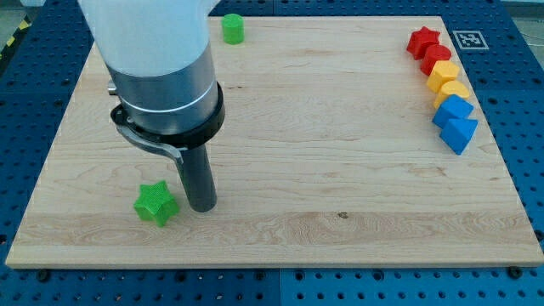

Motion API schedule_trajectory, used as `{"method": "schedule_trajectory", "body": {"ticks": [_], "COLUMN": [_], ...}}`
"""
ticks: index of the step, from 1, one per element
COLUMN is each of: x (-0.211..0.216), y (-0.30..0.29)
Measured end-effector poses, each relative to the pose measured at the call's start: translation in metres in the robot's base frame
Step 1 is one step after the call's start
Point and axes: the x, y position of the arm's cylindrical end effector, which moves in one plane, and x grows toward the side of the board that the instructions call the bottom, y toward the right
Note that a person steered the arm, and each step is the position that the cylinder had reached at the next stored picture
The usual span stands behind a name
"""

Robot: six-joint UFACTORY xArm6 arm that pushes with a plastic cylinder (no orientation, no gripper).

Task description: Move the green star towards the bottom left corner

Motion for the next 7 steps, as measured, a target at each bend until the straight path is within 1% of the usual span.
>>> {"method": "schedule_trajectory", "body": {"ticks": [2, 4, 5, 6, 7], "x": [0.012, 0.012, 0.012, -0.005, -0.032], "y": [0.000, -0.020, -0.044, -0.057, -0.058]}}
